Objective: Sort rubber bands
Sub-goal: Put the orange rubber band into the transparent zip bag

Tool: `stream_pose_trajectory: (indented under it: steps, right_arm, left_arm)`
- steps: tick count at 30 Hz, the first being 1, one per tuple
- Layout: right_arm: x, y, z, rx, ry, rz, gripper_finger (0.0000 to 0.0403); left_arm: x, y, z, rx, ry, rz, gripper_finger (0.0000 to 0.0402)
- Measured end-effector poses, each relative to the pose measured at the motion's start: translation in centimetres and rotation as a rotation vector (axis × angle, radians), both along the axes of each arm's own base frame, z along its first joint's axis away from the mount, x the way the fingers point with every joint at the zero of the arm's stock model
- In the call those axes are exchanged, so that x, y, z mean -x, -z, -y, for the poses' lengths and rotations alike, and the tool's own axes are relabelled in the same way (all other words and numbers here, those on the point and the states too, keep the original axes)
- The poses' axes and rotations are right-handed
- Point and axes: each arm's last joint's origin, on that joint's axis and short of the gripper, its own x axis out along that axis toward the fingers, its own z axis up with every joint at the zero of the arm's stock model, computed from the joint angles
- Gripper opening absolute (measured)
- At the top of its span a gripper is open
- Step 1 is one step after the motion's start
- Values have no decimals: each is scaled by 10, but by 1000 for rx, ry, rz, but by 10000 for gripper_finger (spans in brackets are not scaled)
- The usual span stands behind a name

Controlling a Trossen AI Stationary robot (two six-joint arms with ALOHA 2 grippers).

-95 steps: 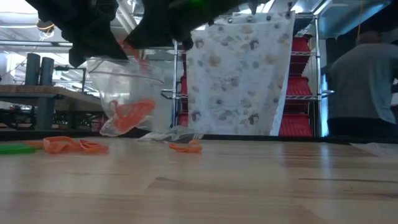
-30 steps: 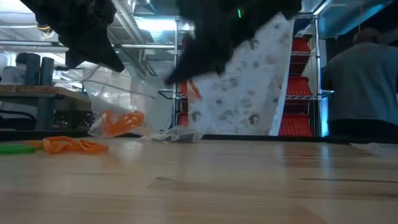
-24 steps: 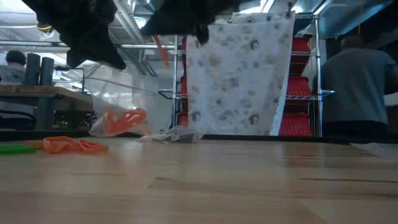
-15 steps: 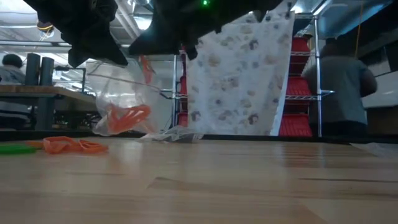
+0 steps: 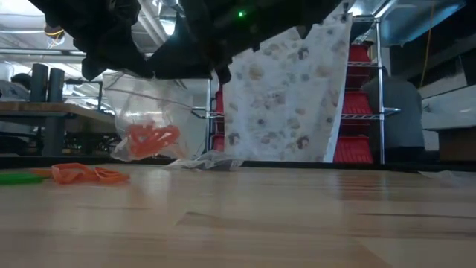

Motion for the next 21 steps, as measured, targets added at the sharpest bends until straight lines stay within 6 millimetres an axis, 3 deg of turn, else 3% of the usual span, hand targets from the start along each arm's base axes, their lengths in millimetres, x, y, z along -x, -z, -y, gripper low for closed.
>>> stream_pose_trajectory:
  steps: [5, 9, 14, 21]
  right_arm:
    - [6, -14, 0, -1, -7, 6, 174]
    - [13, -23, 1, -1, -5, -39, 179]
    - [21, -38, -2, -121, -30, -50, 178]
    - [21, -29, -21, -178, -136, -72, 177]
  left_arm:
    - [0, 1, 0, -4, 1, -8, 0]
    - [1, 1, 0, -24, 14, -21, 0]
    - [2, 1, -1, -40, 24, -36, 0]
    - [14, 0, -3, -25, 13, -79, 0]
